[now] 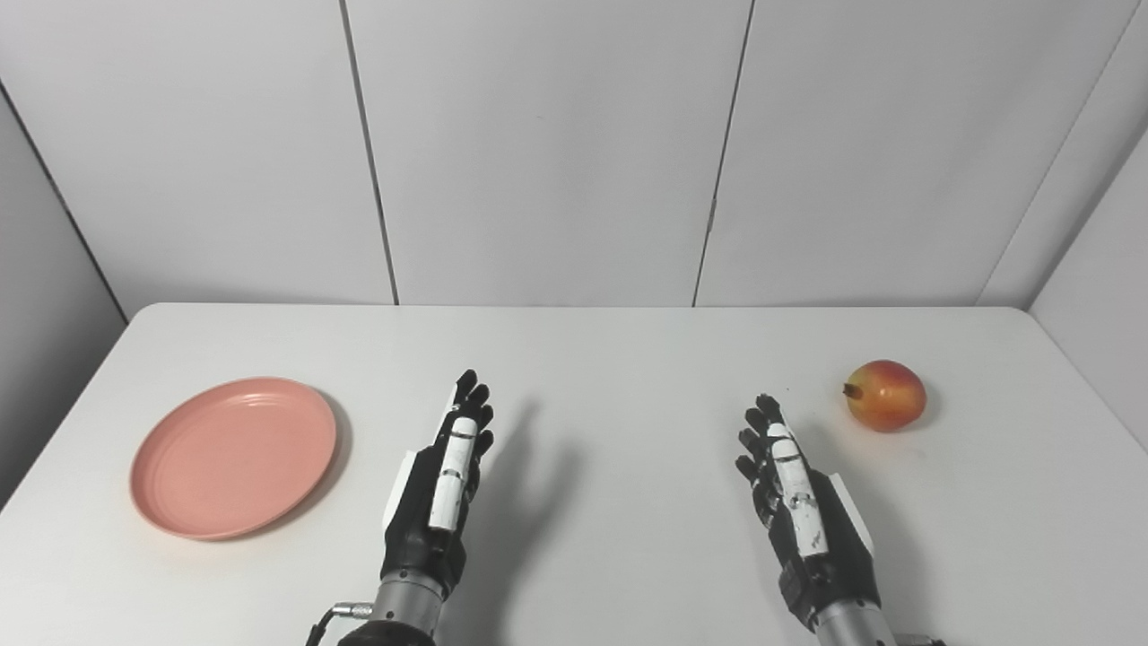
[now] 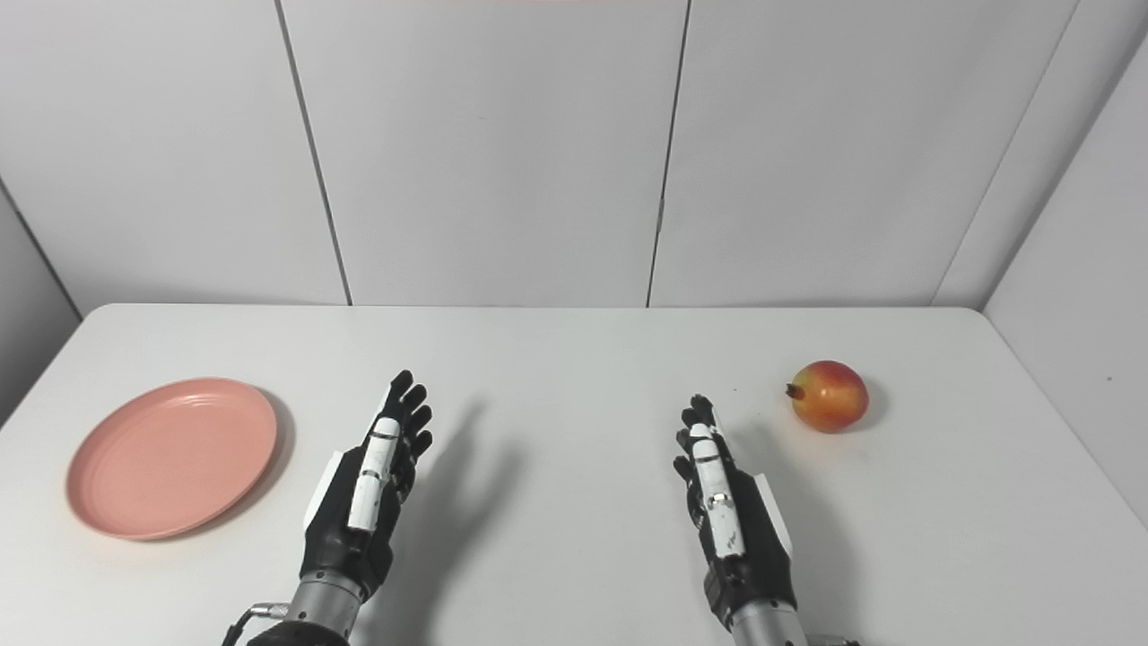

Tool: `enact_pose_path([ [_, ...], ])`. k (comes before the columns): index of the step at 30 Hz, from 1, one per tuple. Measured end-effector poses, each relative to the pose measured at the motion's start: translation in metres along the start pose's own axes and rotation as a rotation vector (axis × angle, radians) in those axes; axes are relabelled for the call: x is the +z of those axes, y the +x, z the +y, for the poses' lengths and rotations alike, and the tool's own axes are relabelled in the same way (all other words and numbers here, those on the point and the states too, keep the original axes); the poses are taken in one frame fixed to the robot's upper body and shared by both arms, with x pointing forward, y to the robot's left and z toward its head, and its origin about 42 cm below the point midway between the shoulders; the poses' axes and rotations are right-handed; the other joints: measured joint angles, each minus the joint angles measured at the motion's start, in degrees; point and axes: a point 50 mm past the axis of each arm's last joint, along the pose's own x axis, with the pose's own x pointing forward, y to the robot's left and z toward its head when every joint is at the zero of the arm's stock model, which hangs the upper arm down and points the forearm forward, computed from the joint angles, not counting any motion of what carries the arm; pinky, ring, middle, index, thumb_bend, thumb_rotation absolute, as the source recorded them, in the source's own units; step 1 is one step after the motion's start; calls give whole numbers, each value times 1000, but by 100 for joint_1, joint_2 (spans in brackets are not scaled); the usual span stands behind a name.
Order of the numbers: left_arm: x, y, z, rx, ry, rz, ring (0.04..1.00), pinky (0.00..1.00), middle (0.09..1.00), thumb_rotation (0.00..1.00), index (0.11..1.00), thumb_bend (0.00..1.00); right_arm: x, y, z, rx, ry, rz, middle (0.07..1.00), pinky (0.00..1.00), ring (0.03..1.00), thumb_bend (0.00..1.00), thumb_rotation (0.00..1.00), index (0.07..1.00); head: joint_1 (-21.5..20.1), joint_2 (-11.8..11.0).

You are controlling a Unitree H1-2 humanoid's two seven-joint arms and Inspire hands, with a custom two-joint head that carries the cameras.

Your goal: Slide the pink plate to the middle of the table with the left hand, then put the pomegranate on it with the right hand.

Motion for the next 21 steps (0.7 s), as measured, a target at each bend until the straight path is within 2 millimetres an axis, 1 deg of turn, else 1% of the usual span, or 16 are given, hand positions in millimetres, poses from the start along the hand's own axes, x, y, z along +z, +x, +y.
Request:
enact_pose_path([
  [21,0,0,0,-1,-1,0,993,1000,1000,1000,1000,427,0,0,1,1,0,0,1000,1000,999,303,1000,999,0,-9],
])
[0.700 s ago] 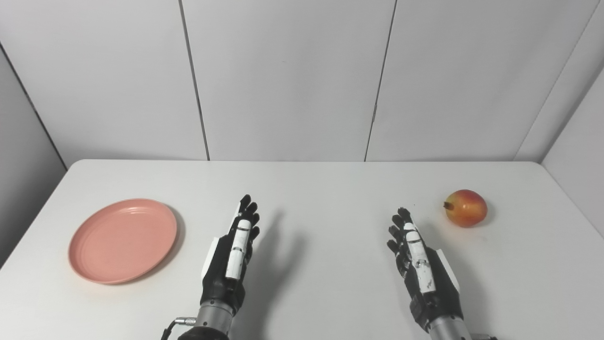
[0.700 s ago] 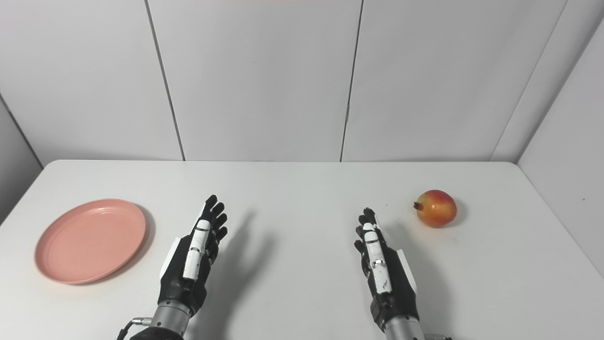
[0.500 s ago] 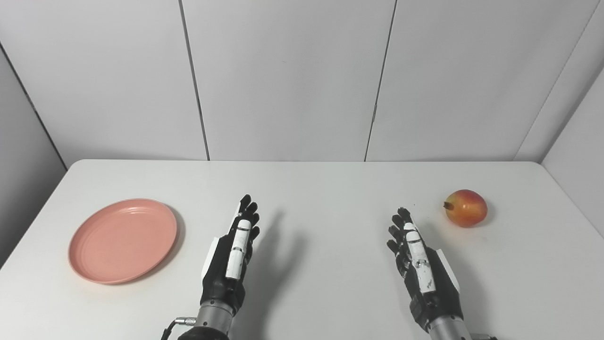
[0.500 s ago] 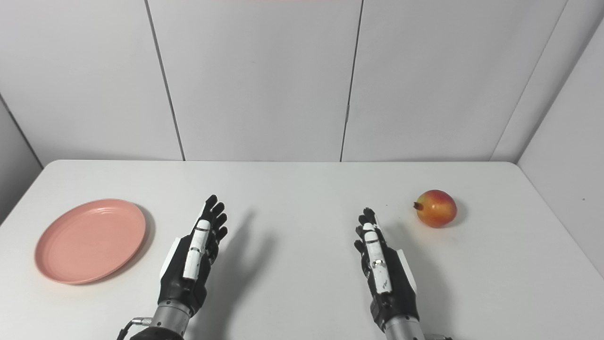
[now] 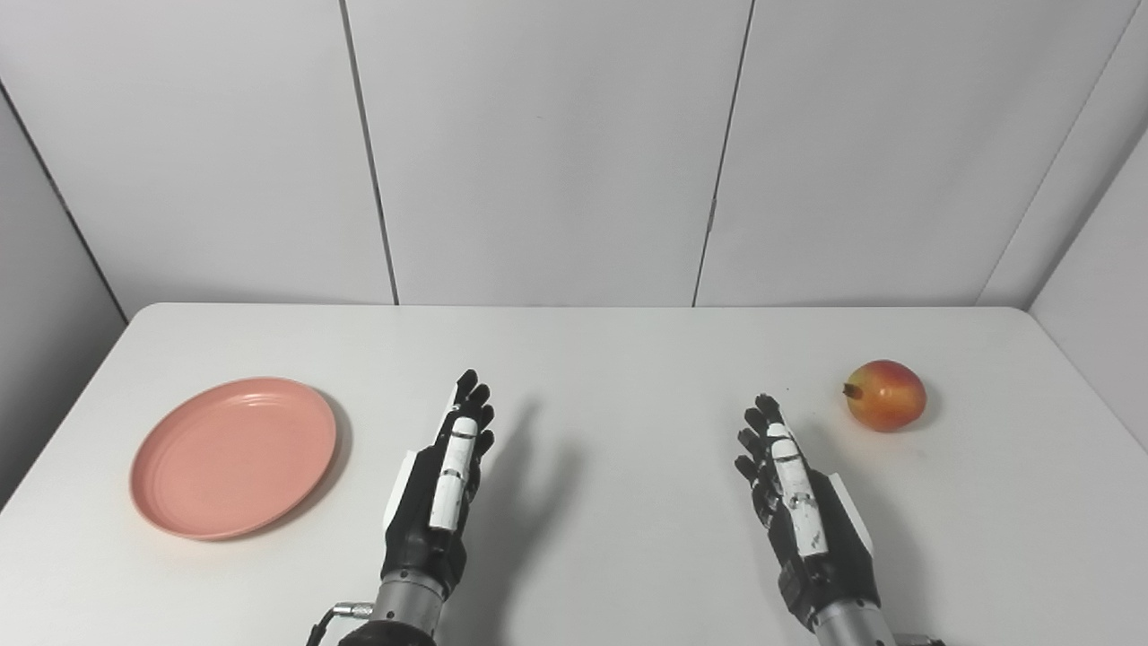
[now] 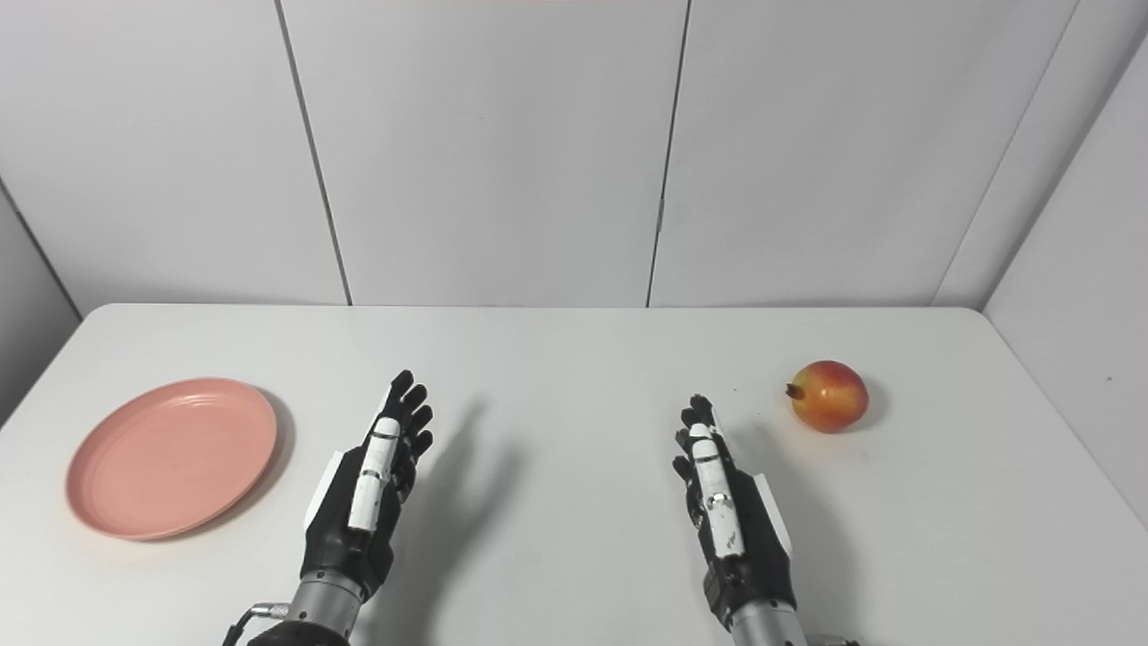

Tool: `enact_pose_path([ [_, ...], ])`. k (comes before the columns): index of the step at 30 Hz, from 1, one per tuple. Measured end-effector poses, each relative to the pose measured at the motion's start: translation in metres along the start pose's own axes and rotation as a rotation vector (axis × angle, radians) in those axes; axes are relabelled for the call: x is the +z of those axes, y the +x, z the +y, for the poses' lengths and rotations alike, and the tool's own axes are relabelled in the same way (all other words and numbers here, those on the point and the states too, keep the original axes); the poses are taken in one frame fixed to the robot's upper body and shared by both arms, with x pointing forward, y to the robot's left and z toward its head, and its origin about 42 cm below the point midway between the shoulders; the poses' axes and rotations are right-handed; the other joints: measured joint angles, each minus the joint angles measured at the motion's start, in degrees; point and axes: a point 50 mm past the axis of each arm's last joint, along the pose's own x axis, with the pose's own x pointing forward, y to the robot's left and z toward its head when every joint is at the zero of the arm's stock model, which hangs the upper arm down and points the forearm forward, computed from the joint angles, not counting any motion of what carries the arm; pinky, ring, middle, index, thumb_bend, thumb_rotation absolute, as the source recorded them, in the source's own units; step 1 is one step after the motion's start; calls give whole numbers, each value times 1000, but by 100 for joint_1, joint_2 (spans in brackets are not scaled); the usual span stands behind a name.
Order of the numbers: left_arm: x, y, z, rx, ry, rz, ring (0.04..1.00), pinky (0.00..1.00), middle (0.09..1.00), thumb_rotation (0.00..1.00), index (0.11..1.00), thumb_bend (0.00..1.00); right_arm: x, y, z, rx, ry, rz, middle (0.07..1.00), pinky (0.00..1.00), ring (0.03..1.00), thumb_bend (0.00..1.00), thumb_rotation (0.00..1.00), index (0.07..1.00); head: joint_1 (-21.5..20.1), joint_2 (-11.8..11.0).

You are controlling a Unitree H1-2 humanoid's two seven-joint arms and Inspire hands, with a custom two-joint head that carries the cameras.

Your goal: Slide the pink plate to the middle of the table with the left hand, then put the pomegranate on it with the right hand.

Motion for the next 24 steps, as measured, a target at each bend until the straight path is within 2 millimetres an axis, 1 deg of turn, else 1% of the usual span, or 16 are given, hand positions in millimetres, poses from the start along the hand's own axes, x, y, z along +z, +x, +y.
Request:
enact_pose_path([
  [9,0,0,0,0,0,0,995,1000,1000,1000,1000,428,0,0,0,0,0,0,1000,1000,998,301,1000,999,-9,0],
  [15,0,0,-1,-4,0,0,995,1000,1000,1000,1000,428,0,0,0,1,0,0,1000,1000,1000,303,1000,1000,114,-35],
  [18,-2,0,-4,-13,1,5,996,1000,1000,1000,1000,419,0,0,-3,4,5,0,1000,1000,1000,304,1000,1000,403,-79],
  [19,-3,1,-7,-17,2,10,995,1000,1000,1000,1000,419,1,0,-5,7,4,0,1000,1000,1000,299,1000,1000,683,-105],
  [20,-4,1,-9,-19,6,15,992,1000,1000,1000,1000,417,1,-1,-7,10,3,0,1000,1000,1000,291,1000,1000,720,-114],
  [21,-6,1,-11,-21,10,22,989,1000,1000,1000,1000,415,1,-1,-9,13,7,-1,1000,1000,1000,286,1000,1000,982,-140],
  [23,-9,2,-17,-18,20,29,980,989,995,1000,993,413,2,-1,-15,16,16,-2,1000,1000,1000,274,1000,1000,1028,-149],
  [24,-10,2,-21,-15,24,31,978,986,994,1000,991,412,3,-1,-18,14,16,-3,1000,1000,1000,271,1000,1000,1307,-184],
])
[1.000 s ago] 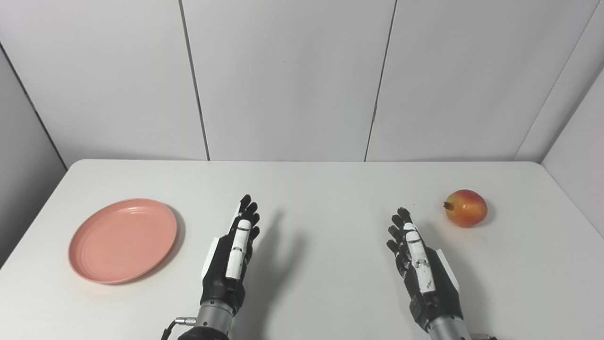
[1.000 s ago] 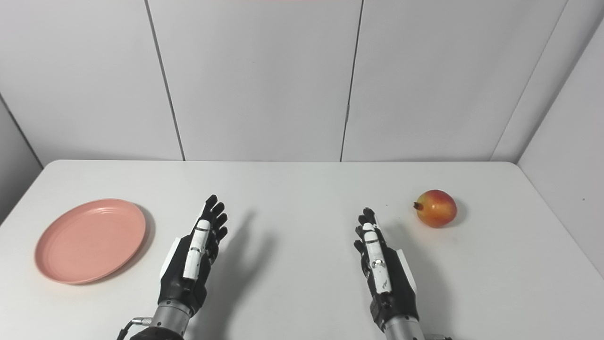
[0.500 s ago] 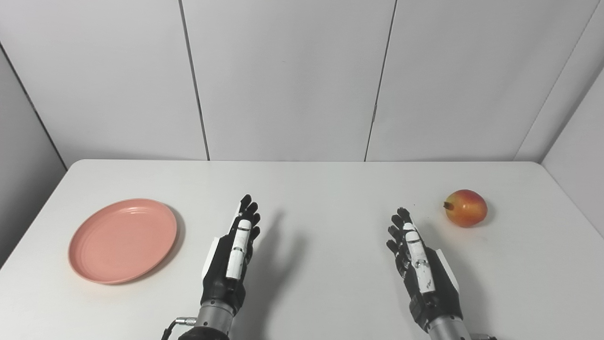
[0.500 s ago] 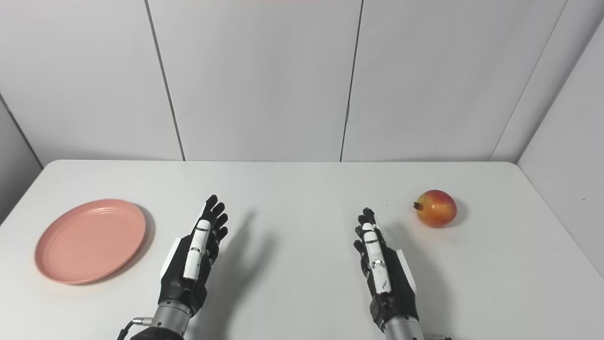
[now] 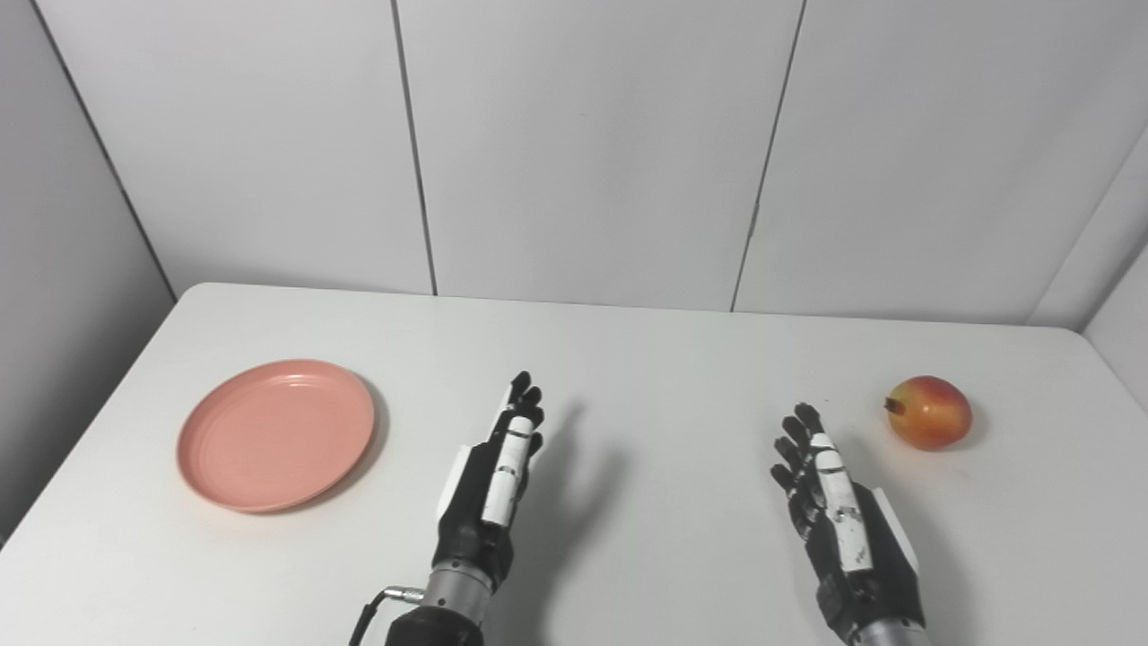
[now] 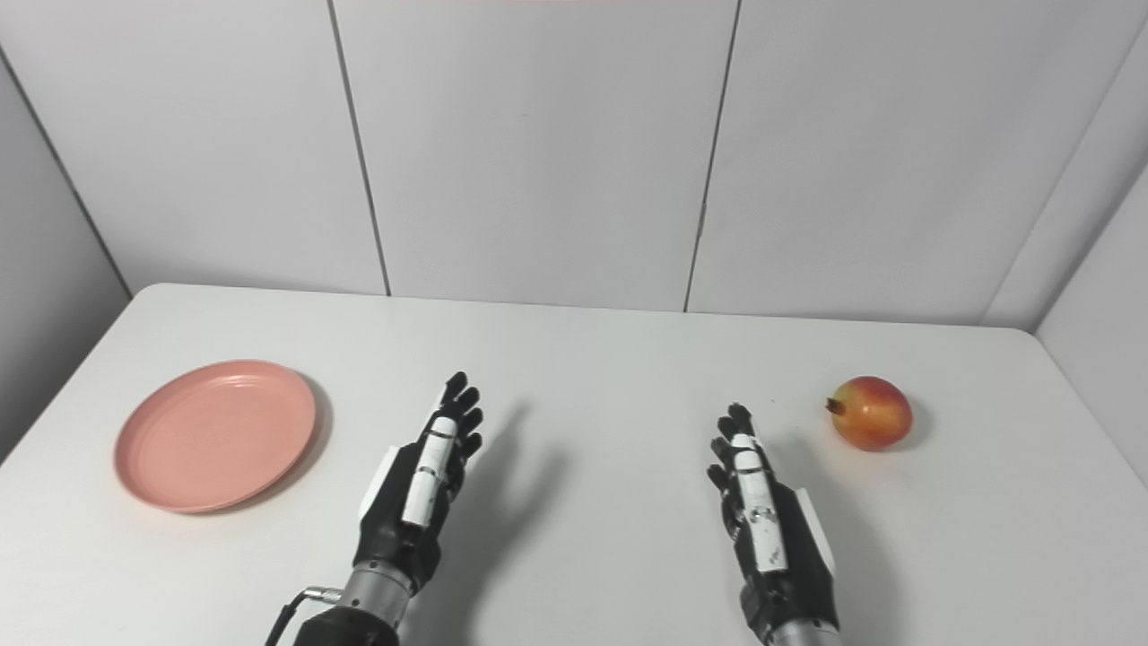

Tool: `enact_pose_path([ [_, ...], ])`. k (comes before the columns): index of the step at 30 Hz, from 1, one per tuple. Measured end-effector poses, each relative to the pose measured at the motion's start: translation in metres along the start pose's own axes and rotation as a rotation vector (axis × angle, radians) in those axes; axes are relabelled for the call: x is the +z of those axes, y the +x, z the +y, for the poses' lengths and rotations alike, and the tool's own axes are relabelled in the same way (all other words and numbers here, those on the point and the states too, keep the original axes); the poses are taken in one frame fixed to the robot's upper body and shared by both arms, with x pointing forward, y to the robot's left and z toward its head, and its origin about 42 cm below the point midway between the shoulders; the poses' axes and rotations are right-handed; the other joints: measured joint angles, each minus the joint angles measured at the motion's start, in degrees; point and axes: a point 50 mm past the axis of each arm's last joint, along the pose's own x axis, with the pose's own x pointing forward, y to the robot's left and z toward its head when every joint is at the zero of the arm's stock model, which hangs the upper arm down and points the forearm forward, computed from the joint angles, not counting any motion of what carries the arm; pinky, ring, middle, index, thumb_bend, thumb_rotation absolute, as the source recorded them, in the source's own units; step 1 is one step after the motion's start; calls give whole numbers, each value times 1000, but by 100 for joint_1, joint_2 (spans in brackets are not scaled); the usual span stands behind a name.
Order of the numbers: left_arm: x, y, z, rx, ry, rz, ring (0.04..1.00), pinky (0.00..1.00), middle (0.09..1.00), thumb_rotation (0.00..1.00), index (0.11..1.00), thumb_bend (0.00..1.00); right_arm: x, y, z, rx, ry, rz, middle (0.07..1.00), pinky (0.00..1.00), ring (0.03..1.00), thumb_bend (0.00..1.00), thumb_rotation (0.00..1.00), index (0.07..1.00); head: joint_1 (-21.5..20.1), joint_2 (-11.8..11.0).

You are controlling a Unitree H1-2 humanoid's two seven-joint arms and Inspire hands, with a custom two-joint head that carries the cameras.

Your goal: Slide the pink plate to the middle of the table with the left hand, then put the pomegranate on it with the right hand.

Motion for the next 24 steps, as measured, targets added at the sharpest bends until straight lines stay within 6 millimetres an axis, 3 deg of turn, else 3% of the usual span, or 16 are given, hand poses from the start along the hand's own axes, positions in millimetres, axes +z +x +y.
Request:
enact_pose_path([
  [4,-5,2,-15,5,15,15,971,964,989,1000,983,418,2,-1,-12,24,-2,-1,1000,1000,1000,284,1000,1000,353,-62],
  [12,-12,3,-16,44,60,39,961,938,977,1000,971,408,-1,-1,-25,38,-20,9,1000,1000,1000,258,1000,1000,758,-79],
  [24,-13,3,-17,57,73,42,963,938,978,1000,973,407,0,-1,-24,40,-34,6,1000,1000,1000,221,1000,1000,706,-123],
])
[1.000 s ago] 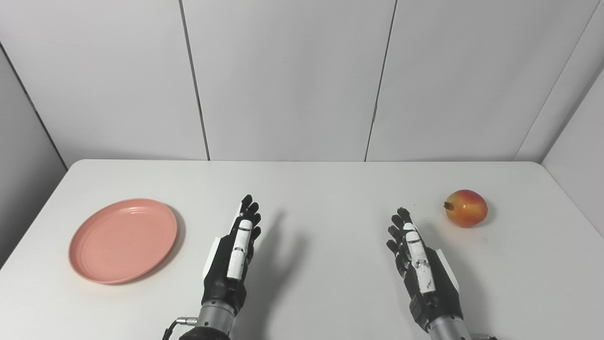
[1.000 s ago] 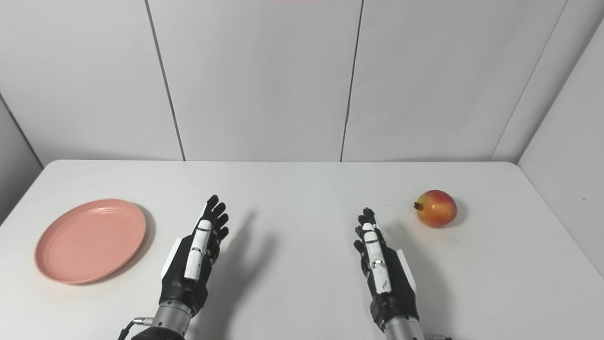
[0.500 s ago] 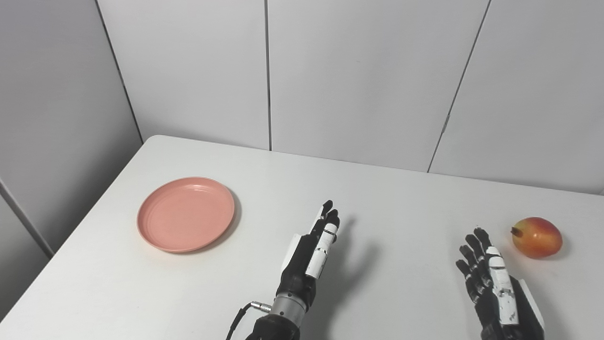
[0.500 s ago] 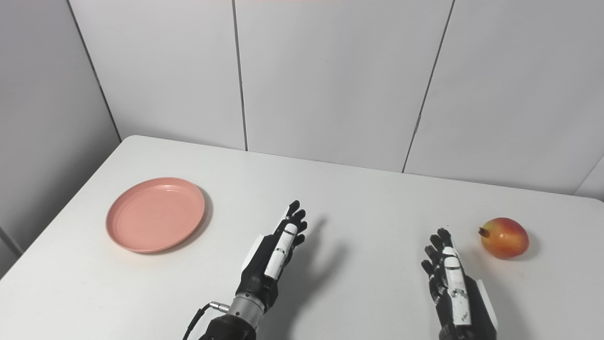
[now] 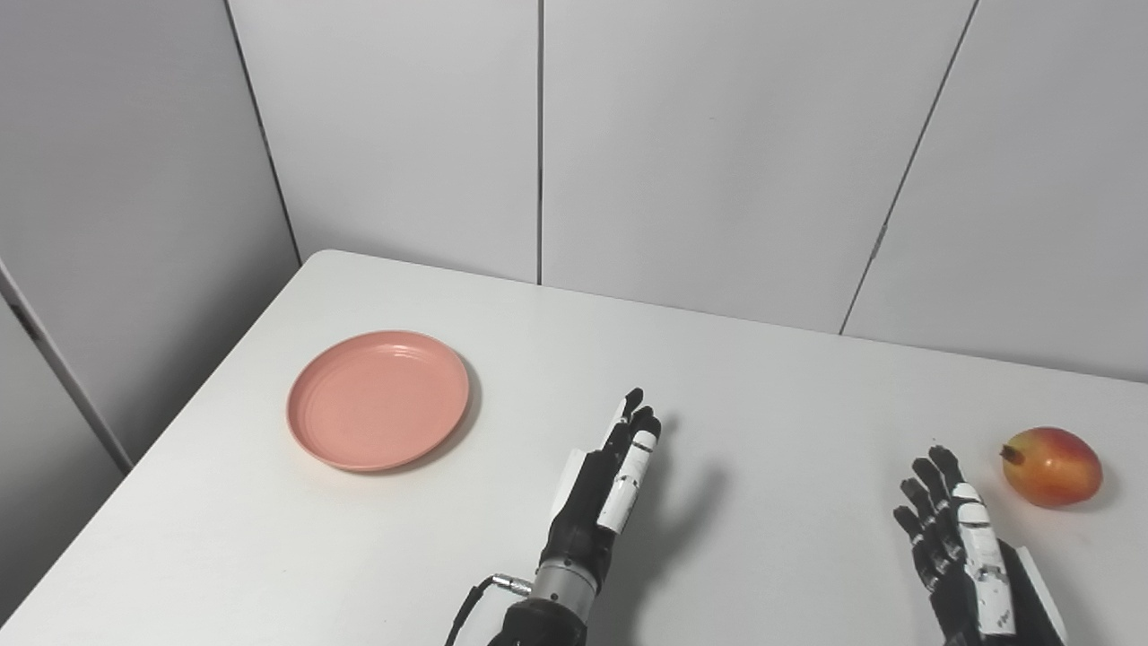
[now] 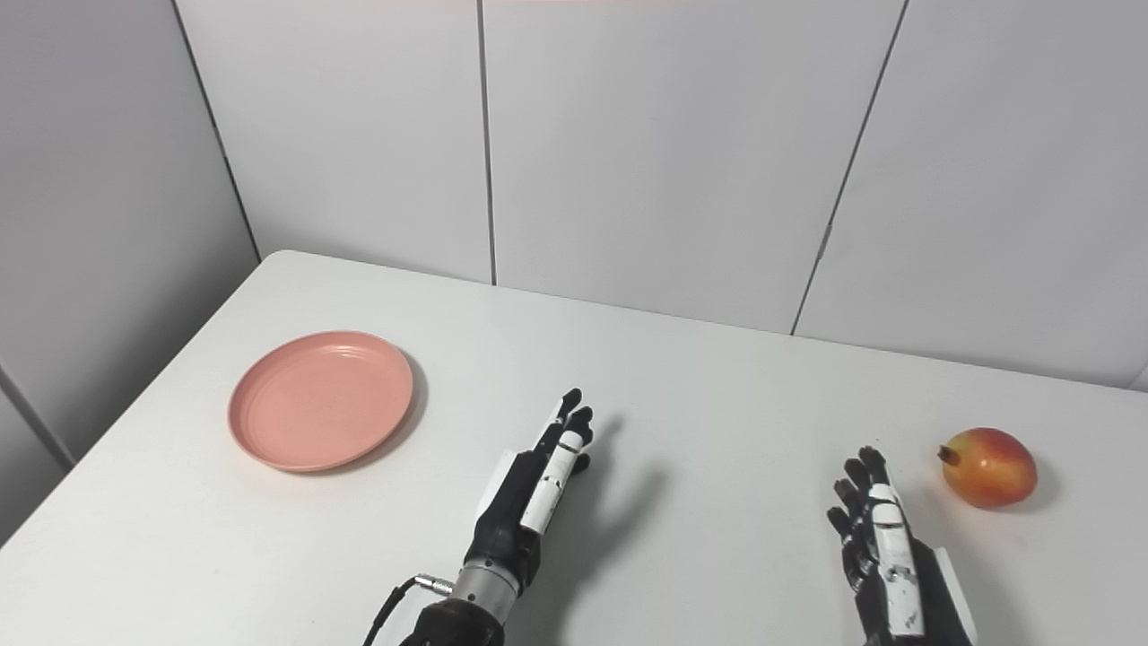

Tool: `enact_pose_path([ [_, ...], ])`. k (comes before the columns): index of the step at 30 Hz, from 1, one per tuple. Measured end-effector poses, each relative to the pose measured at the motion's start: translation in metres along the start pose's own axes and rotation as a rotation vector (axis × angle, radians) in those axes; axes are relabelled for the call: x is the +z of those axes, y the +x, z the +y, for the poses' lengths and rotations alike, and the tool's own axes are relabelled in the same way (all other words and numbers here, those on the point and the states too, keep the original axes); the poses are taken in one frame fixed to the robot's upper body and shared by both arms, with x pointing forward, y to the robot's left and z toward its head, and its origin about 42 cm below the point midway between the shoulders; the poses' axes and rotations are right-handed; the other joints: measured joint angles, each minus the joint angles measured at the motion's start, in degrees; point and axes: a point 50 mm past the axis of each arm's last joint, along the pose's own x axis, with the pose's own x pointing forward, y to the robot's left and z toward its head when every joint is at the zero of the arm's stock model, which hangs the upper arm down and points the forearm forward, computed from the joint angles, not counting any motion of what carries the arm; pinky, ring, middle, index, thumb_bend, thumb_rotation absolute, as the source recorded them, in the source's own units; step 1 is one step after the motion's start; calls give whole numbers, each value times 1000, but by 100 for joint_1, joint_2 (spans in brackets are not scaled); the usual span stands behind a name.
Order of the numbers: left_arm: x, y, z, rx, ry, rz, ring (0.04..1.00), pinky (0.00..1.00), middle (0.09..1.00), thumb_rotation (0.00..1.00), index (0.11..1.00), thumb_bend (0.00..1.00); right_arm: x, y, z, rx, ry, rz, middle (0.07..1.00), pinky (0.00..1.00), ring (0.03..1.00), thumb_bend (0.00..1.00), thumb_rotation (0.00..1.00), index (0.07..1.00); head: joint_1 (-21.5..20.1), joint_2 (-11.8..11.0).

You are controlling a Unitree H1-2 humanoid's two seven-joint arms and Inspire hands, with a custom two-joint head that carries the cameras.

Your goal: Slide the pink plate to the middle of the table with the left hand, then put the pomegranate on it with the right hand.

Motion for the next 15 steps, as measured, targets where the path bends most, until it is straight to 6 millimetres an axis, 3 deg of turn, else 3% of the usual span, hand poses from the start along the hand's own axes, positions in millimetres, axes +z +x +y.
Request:
enact_pose_path([
  [15,4,0,1,4,0,-34,952,932,968,1000,963,444,0,0,2,1,5,-1,1000,1000,1000,220,1000,1000,0,-26],
])
